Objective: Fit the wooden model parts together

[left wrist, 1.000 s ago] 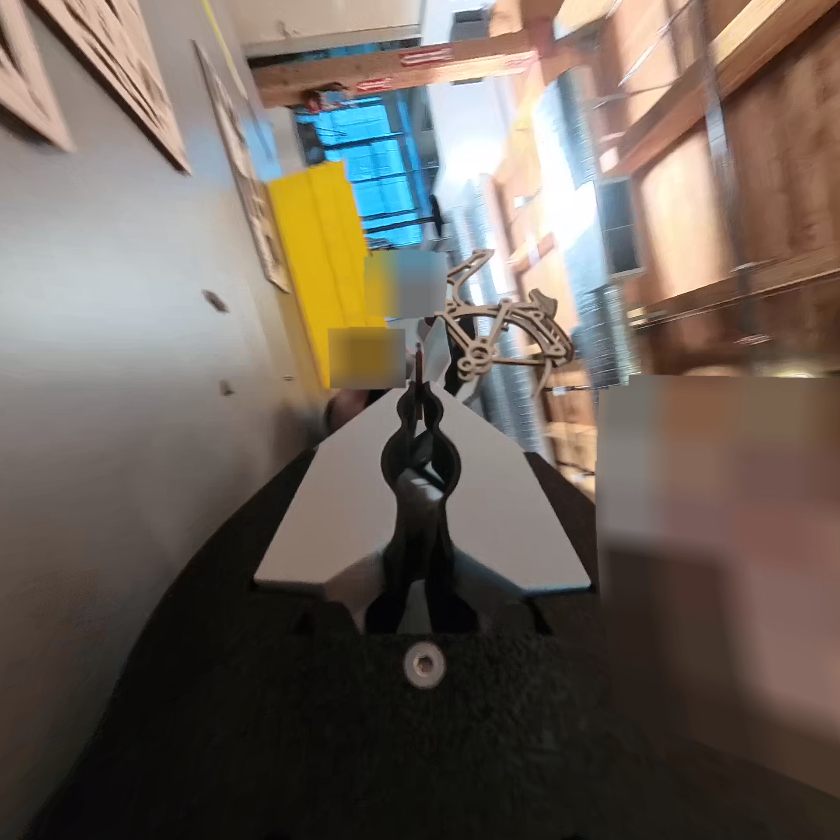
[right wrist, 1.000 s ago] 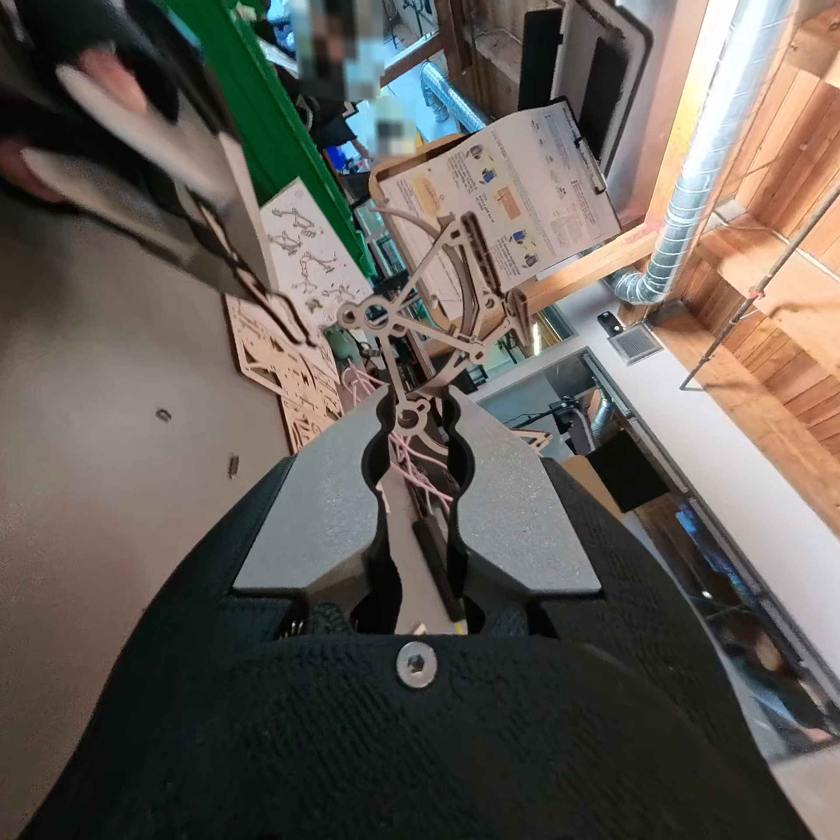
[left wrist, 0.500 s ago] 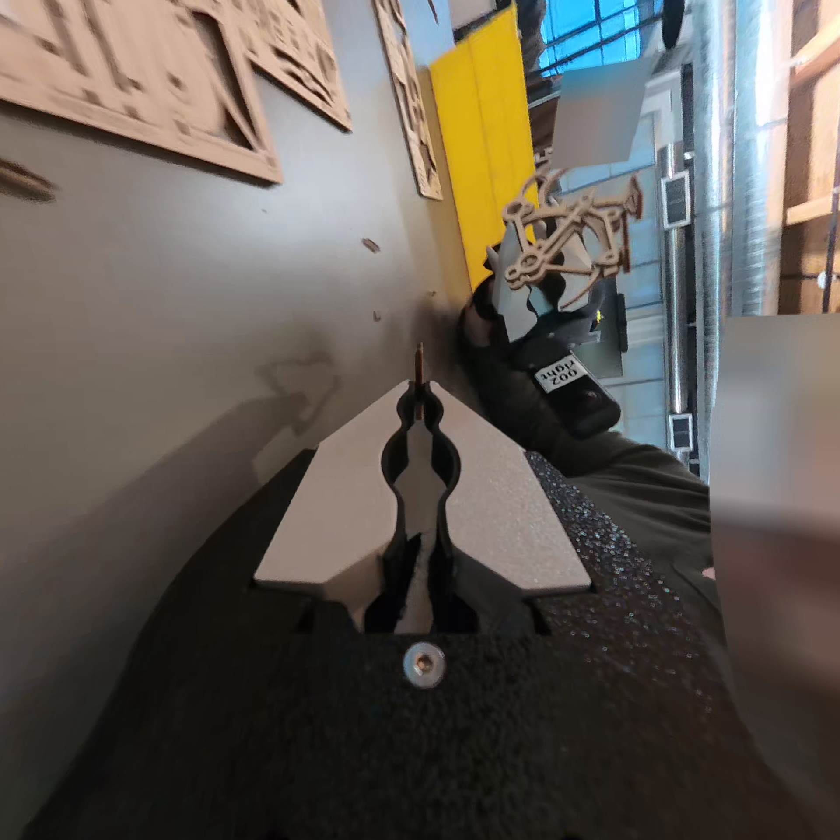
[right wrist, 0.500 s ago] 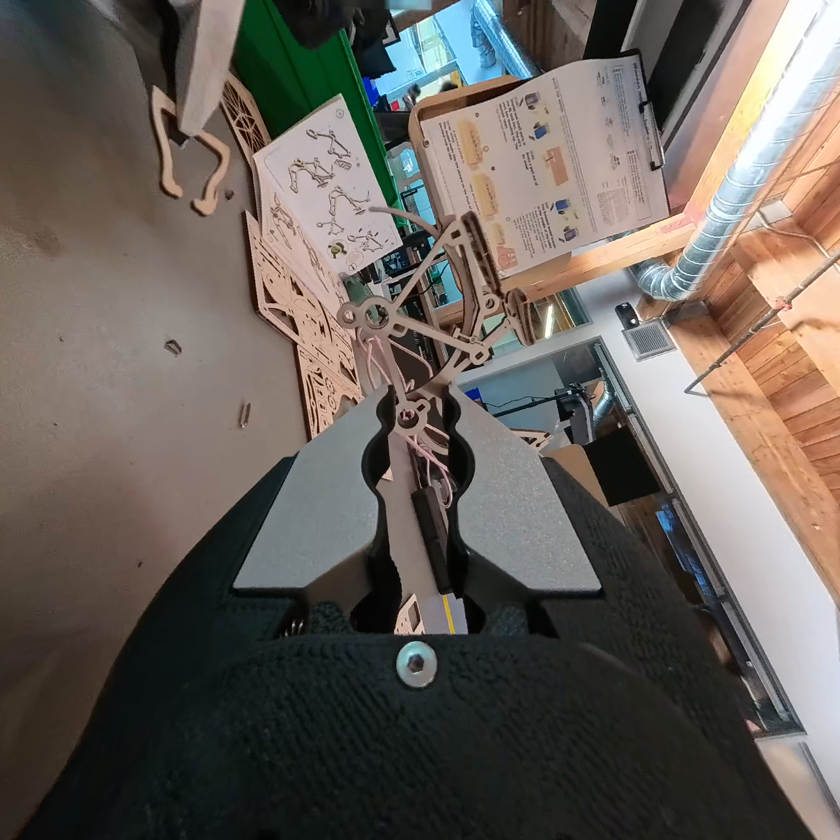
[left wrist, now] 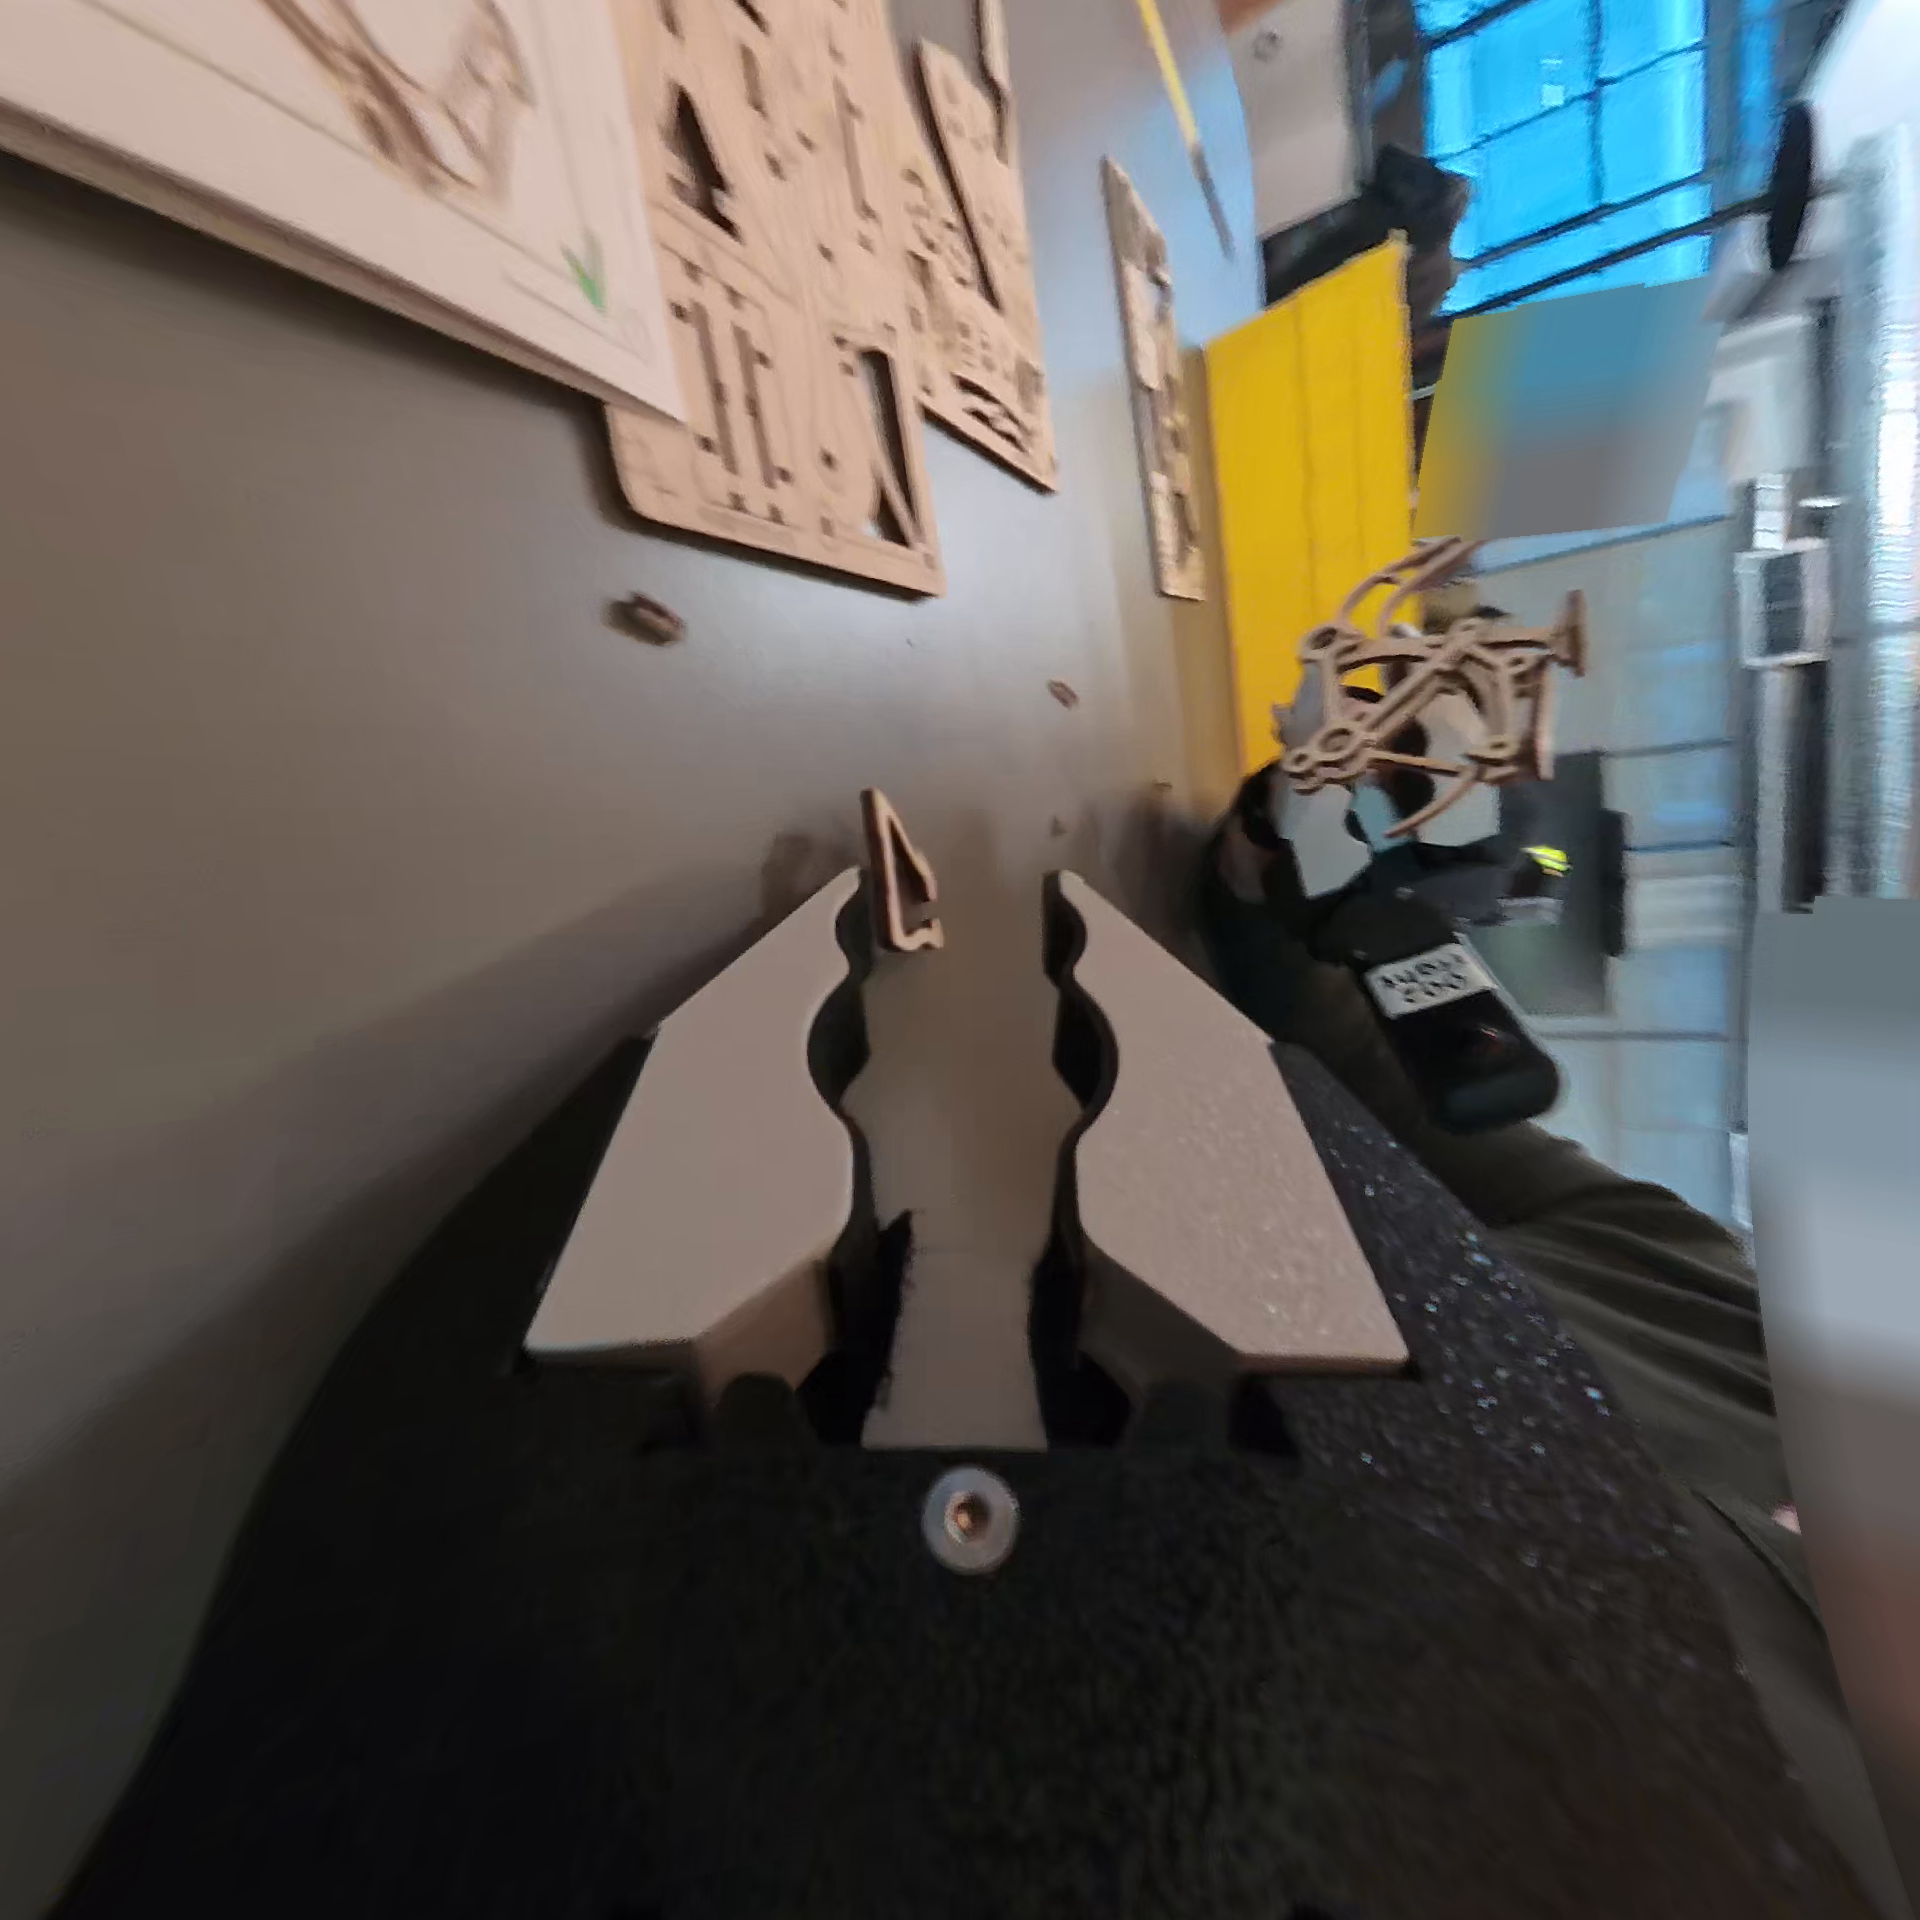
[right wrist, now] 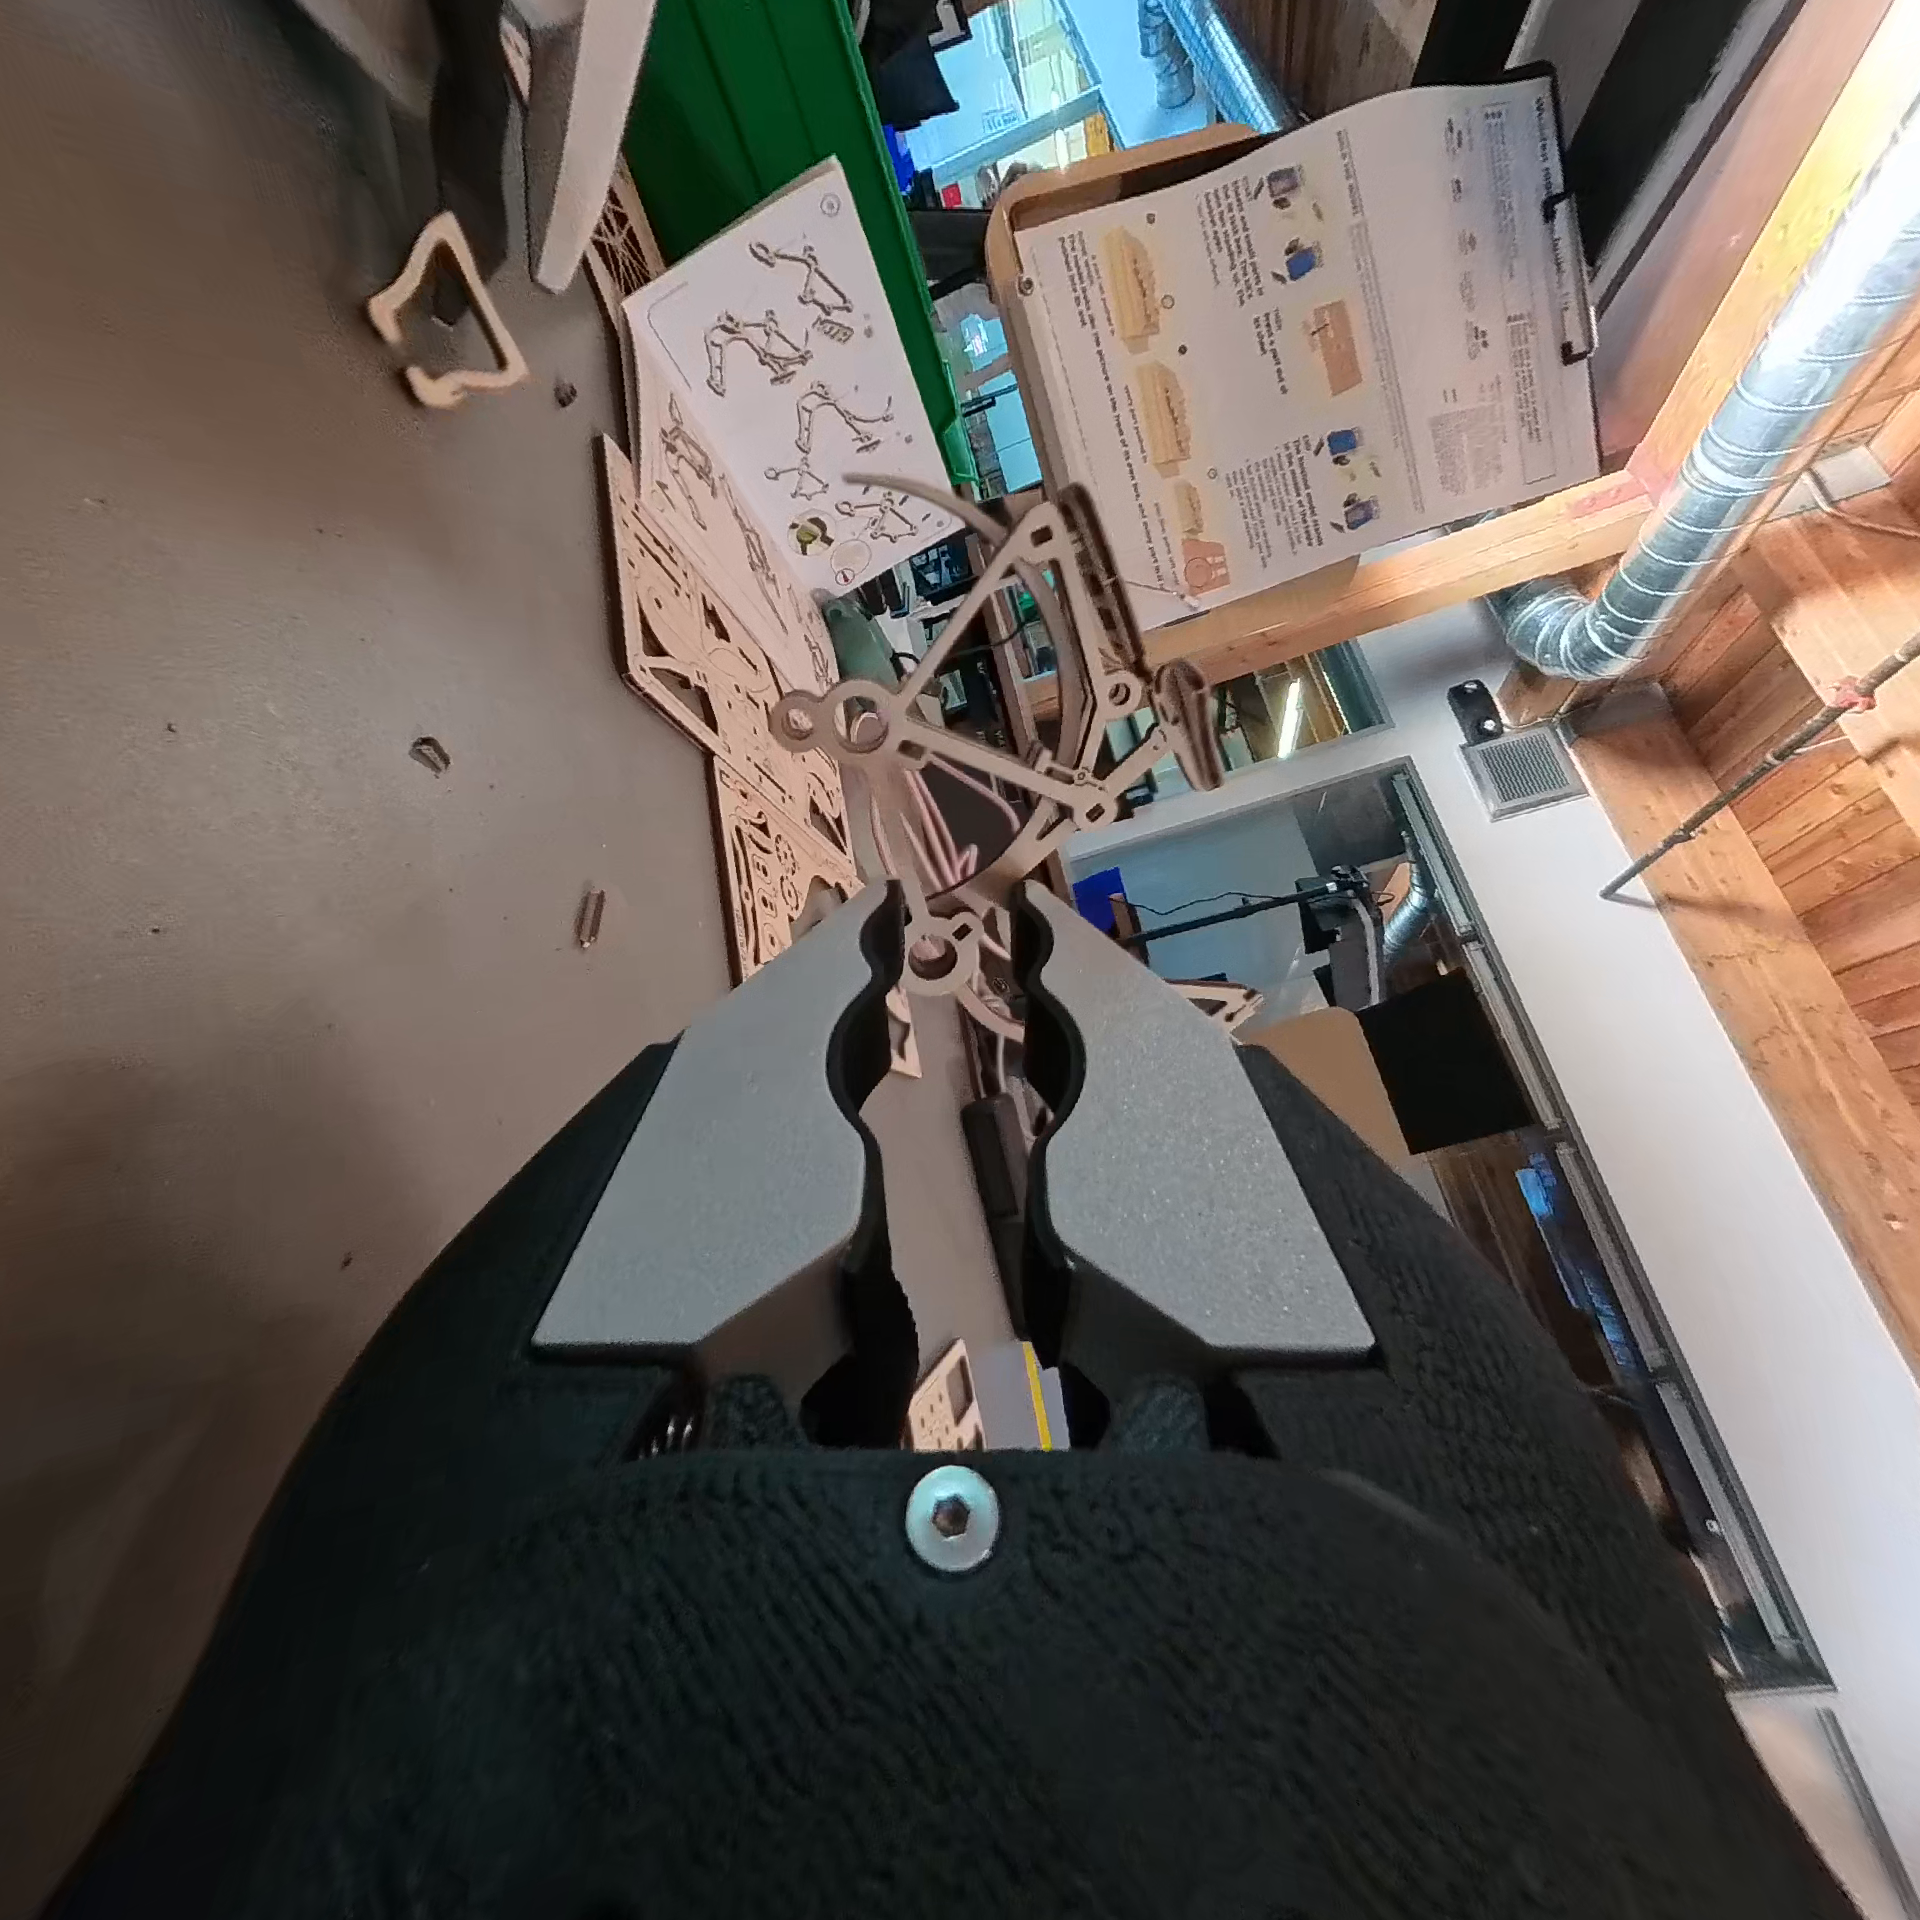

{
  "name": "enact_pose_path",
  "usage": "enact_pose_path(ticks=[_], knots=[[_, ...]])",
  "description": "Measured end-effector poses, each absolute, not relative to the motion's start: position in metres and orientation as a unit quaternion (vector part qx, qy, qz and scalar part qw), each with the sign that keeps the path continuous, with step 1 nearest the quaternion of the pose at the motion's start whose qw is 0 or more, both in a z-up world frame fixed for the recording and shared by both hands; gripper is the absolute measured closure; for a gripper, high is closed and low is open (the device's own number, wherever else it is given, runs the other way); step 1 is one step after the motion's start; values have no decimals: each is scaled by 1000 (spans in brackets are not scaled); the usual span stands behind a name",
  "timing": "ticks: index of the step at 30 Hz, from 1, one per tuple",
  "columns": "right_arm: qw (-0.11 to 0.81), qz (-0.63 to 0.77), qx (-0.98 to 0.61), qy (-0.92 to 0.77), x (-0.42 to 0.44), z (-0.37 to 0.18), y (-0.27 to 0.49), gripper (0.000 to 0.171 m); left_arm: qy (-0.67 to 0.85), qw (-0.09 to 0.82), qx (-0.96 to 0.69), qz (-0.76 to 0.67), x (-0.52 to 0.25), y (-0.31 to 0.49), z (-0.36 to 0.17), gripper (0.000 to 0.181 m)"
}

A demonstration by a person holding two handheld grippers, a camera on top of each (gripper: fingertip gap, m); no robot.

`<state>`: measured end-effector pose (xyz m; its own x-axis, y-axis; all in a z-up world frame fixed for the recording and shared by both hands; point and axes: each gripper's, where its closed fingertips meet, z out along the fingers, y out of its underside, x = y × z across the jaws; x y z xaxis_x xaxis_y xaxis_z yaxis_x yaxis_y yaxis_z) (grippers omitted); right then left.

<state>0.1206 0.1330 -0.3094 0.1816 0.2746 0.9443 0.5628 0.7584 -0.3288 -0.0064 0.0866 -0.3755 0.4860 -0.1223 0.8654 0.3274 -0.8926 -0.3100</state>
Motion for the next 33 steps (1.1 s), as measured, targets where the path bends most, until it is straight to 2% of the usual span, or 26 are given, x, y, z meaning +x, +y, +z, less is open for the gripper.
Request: enact_pose_path(ticks=[6,10,13,17,21,25,31,33], knots=[[688,-105,-337,-634,120,-312,135,153,-63,259,-853,-450,-18,87,-377,147],[687,-105,-339,-634,120,-312,136,153,-52,298,-870,-390,-29,92,-373,131],[688,-106,-338,-633,120,-312,136,153,-28,315,-881,-352,-29,91,-371,128],[691,-107,-340,-629,119,-310,136,153,27,417,-848,-324,-22,102,-339,130],[691,-112,-337,-630,115,-309,133,153,129,502,-799,-304,22,105,-310,129],[686,-140,-326,-635,116,-311,133,153,194,497,-771,-348,72,102,-307,125],[687,-143,-343,-625,123,-308,142,154,200,475,-758,-399,95,101,-304,127],[681,-150,-336,-633,121,-312,140,154,213,481,-756,-388,98,99,-303,137]])
